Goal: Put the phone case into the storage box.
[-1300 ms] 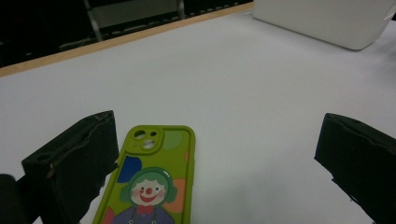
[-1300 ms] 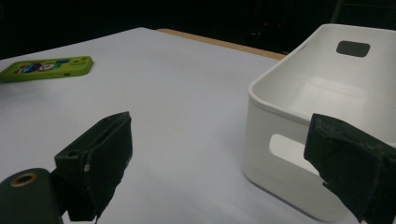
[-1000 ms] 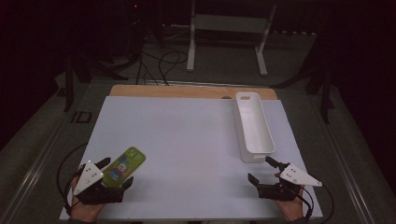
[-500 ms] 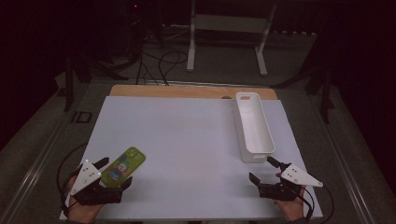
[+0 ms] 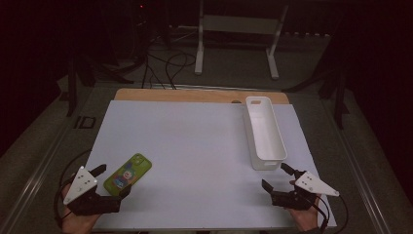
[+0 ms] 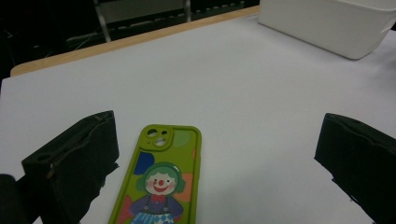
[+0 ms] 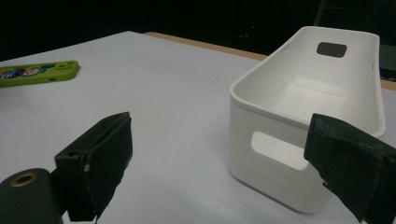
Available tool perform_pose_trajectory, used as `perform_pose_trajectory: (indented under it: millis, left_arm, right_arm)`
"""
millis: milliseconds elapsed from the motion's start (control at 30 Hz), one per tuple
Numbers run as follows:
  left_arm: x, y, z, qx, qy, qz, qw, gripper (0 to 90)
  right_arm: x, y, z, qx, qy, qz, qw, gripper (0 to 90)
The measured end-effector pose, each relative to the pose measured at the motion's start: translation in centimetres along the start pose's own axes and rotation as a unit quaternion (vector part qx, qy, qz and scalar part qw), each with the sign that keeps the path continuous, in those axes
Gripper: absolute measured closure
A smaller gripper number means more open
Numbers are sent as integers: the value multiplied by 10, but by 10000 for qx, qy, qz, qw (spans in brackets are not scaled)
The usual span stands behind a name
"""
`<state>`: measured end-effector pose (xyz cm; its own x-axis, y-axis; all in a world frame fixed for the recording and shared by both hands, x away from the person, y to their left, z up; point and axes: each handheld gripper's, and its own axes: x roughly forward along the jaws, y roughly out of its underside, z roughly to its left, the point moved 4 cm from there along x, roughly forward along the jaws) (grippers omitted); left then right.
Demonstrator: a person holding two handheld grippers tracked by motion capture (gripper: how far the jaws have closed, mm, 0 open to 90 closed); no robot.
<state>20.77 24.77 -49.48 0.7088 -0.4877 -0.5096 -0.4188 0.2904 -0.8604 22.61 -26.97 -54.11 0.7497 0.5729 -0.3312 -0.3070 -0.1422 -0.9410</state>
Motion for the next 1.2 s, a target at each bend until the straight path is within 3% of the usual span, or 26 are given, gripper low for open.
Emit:
perform_pose_trajectory:
  millis: [667, 1200]
  left_arm:
    - [-8, -15, 6, 179, 54, 76, 9998, 0]
    - [-5, -20, 11, 312, 90, 253, 9992, 0]
  right_arm:
    - [0, -2, 1, 50, -21, 19, 10000, 78]
    - [0, -1, 1, 65, 7, 33, 10000, 78]
